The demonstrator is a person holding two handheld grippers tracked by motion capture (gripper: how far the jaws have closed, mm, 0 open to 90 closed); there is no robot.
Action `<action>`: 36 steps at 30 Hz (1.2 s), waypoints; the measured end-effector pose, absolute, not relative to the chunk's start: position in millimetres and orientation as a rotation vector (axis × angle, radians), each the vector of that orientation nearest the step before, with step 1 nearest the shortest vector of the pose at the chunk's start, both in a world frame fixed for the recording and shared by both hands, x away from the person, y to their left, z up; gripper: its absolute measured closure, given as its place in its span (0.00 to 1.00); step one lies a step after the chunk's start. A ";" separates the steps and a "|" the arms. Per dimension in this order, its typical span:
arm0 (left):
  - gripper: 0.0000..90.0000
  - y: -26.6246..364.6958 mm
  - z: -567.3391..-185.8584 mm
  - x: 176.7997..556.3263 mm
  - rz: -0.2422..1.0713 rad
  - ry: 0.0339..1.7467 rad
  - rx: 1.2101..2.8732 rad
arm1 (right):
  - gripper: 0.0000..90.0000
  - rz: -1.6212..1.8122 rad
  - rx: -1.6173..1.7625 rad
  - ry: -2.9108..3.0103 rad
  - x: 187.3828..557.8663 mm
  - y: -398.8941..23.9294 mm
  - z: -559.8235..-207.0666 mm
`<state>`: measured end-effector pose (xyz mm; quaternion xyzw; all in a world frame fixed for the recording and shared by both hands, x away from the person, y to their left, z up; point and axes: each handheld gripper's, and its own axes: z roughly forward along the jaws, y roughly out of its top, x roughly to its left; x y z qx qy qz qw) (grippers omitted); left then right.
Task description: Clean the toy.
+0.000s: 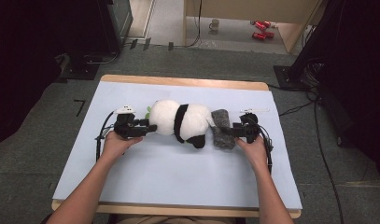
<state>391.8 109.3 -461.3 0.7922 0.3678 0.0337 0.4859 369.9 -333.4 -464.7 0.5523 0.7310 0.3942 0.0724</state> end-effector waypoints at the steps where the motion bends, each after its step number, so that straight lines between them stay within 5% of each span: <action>1: 0.51 110.0 -460.5 391.2 0.087 0.892 1.934 | 0.33 1.192 1.658 2.194 369.1 -334.0 -463.6; 14: 0.39 135.7 -446.1 383.0 0.100 0.863 1.939 | 0.29 1.232 1.592 2.151 354.2 -358.3 -449.5; 36: 0.41 182.3 -474.1 392.0 0.219 1.020 2.058 | 0.25 0.897 1.692 2.080 351.8 -396.2 -483.6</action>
